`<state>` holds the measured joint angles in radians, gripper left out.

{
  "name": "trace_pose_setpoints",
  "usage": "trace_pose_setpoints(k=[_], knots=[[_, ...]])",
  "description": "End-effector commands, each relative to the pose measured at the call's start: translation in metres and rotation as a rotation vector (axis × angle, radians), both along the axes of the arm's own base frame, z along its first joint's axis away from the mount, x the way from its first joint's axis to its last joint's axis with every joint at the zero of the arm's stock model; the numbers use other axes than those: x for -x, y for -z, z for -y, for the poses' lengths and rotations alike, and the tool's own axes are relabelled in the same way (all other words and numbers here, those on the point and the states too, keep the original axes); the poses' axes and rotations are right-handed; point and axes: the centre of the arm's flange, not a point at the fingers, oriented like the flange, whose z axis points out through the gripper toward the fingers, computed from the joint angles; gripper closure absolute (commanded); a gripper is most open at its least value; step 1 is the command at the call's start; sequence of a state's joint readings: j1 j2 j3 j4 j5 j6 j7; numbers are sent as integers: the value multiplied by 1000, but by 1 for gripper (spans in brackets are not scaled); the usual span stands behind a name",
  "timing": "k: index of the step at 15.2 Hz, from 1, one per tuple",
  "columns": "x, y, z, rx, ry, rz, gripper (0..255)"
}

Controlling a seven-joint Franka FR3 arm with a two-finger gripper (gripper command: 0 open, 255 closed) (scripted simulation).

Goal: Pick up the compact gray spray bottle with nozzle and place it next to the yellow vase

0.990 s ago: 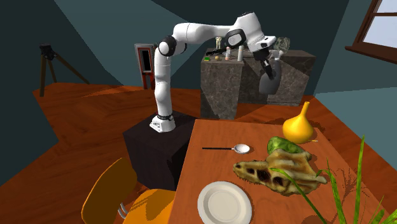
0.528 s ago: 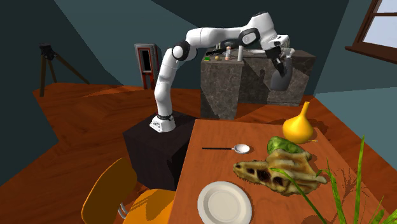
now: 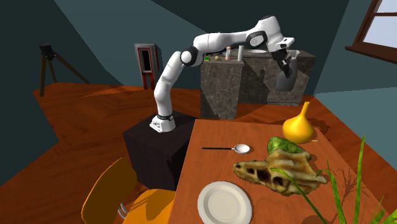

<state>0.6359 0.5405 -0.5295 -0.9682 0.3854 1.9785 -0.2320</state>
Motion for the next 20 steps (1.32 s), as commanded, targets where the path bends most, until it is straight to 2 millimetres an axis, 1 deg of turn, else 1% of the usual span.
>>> trace_pose_setpoints(k=[1, 20], knots=[[0, 11, 0, 0, 0, 1, 255], [0, 111, 0, 0, 0, 1, 255]])
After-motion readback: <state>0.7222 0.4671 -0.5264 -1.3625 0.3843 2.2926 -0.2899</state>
